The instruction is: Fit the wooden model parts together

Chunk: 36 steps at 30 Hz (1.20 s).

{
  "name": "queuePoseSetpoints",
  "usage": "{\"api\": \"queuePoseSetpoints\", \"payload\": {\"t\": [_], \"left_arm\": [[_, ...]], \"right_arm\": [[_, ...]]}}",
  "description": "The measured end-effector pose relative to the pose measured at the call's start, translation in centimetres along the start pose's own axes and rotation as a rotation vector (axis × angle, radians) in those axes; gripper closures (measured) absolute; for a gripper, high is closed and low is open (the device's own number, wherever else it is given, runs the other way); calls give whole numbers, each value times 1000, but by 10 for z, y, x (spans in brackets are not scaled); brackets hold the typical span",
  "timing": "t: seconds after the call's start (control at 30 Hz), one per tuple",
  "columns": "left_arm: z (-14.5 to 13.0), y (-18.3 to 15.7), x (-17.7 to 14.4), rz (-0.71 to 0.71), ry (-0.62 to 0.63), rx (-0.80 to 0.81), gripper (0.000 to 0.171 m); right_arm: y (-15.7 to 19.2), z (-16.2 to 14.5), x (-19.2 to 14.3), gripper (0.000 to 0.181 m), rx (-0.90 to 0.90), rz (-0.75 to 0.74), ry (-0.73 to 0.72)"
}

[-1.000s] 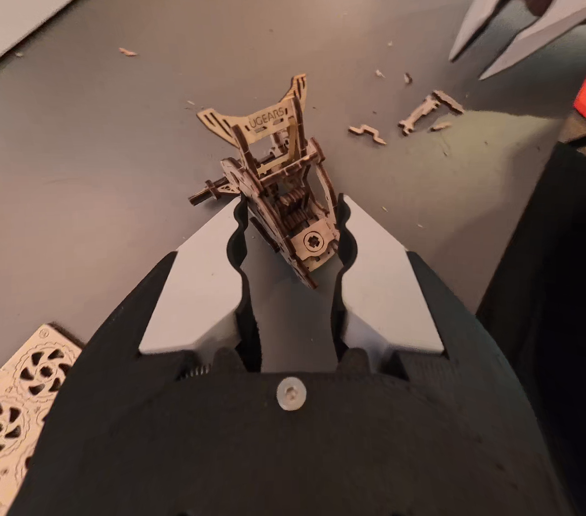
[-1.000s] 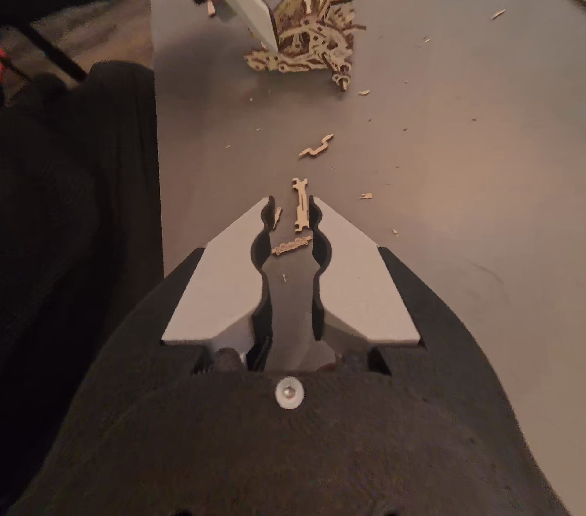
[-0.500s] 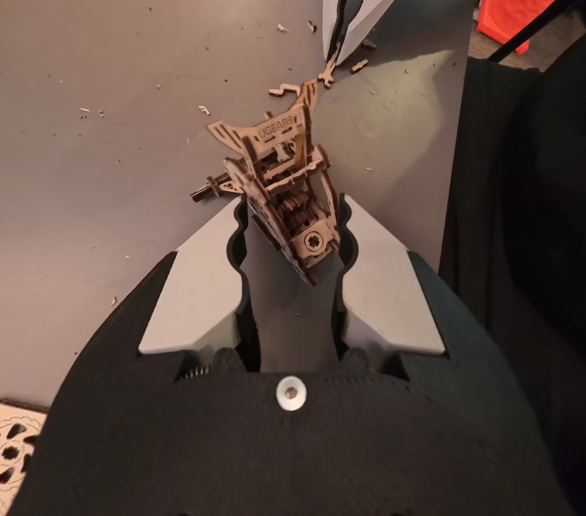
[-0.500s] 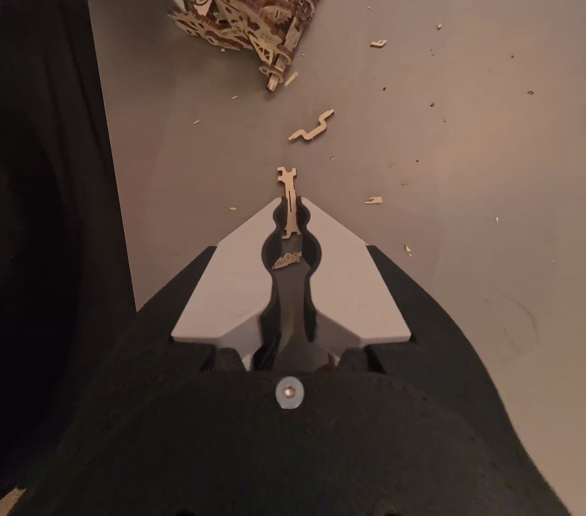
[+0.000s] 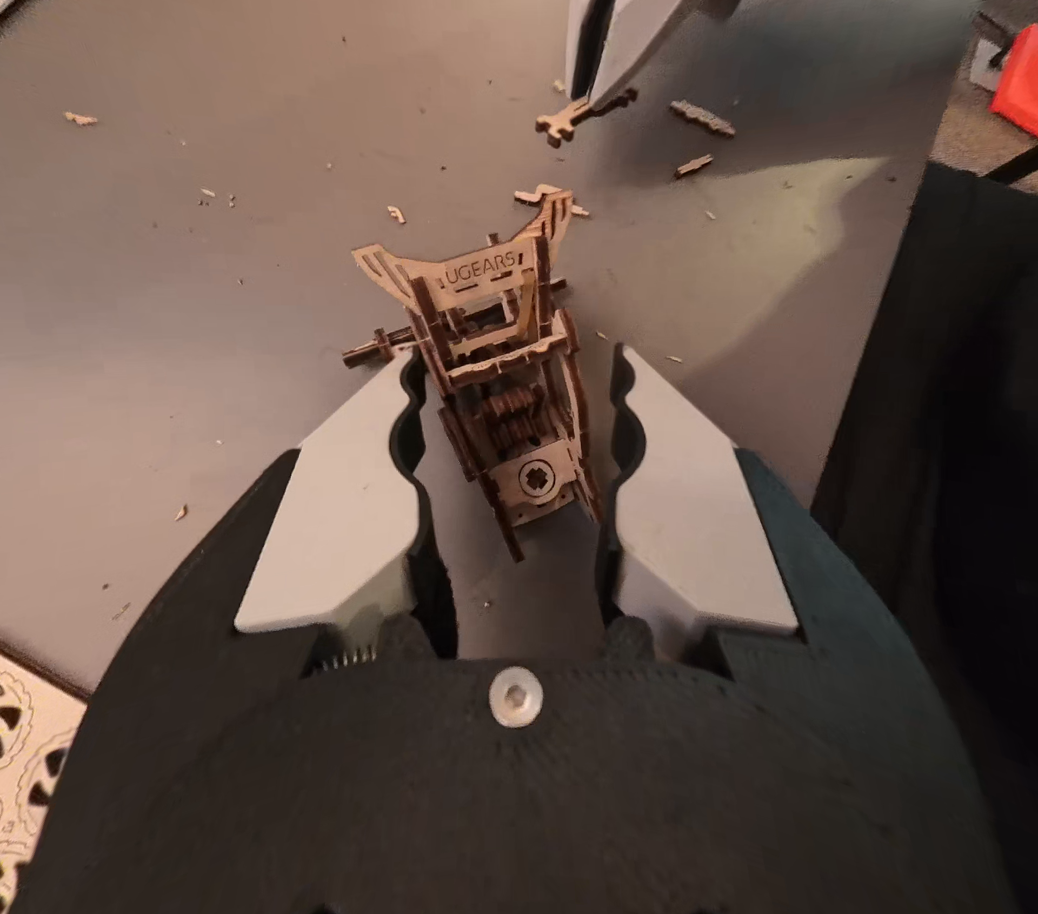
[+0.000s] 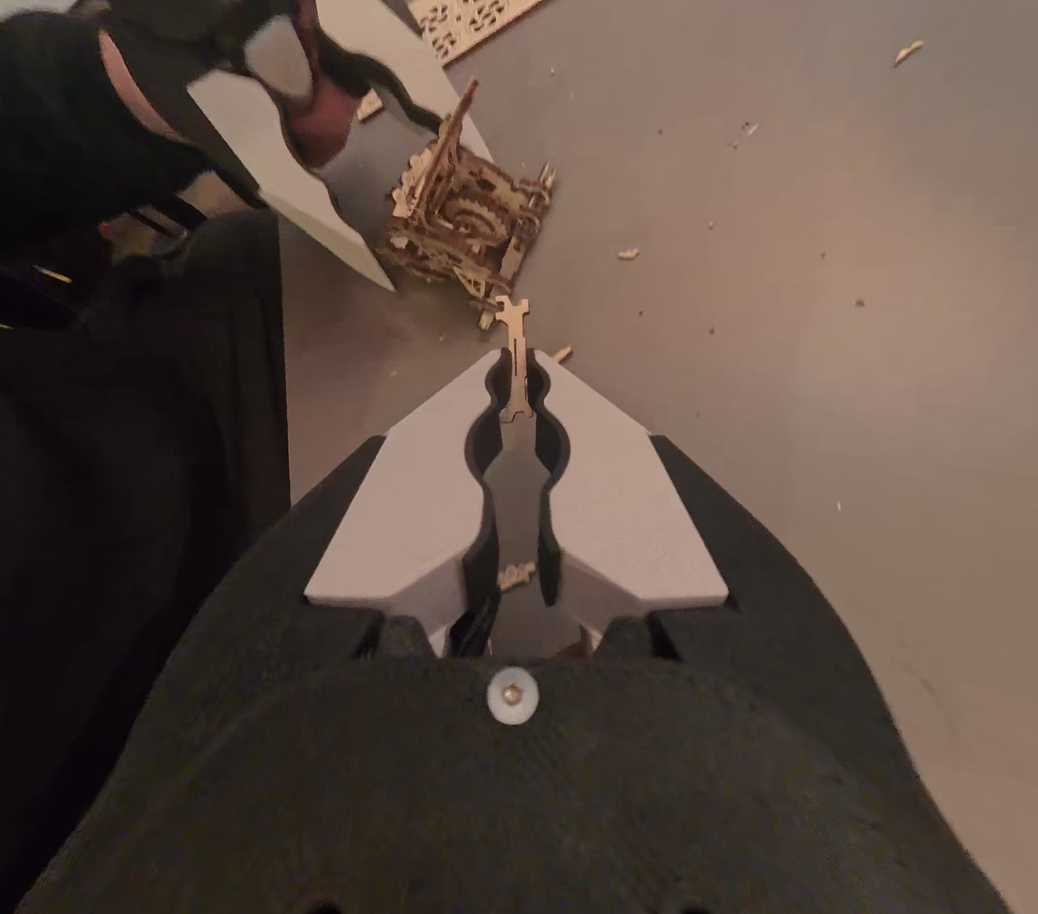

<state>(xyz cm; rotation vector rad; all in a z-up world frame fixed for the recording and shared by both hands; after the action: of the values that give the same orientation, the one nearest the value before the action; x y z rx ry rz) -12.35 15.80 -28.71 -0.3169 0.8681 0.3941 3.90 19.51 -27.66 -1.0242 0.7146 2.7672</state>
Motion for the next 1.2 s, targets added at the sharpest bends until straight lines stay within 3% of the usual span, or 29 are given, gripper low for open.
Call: {"api": "queuePoseSetpoints", "payload": {"t": [0.17, 0.5, 1.2], "left_arm": [[0, 1, 0, -8, -26, -25, 117], [-2, 0, 1, 12, -57, -26, 118], [-1, -2, 2, 32, -56, -13, 119]], "right_arm": [[-11, 17, 22, 179, 38, 15, -7], [-7, 29, 52, 179, 51, 28, 20], [5, 41, 58, 179, -95, -147, 105]]}}
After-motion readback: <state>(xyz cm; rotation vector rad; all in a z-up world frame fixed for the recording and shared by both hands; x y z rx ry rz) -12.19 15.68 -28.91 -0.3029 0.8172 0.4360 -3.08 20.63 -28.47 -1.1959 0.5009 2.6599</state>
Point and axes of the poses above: each gripper's, where its closed fingertips meet, x out along the fingers, z out of its top, y = z × x across the jaws, the point moved 6 cm from there along -x, back along the fingers, and after that the axes turned 6 degrees about y, right-handed, at the moved point
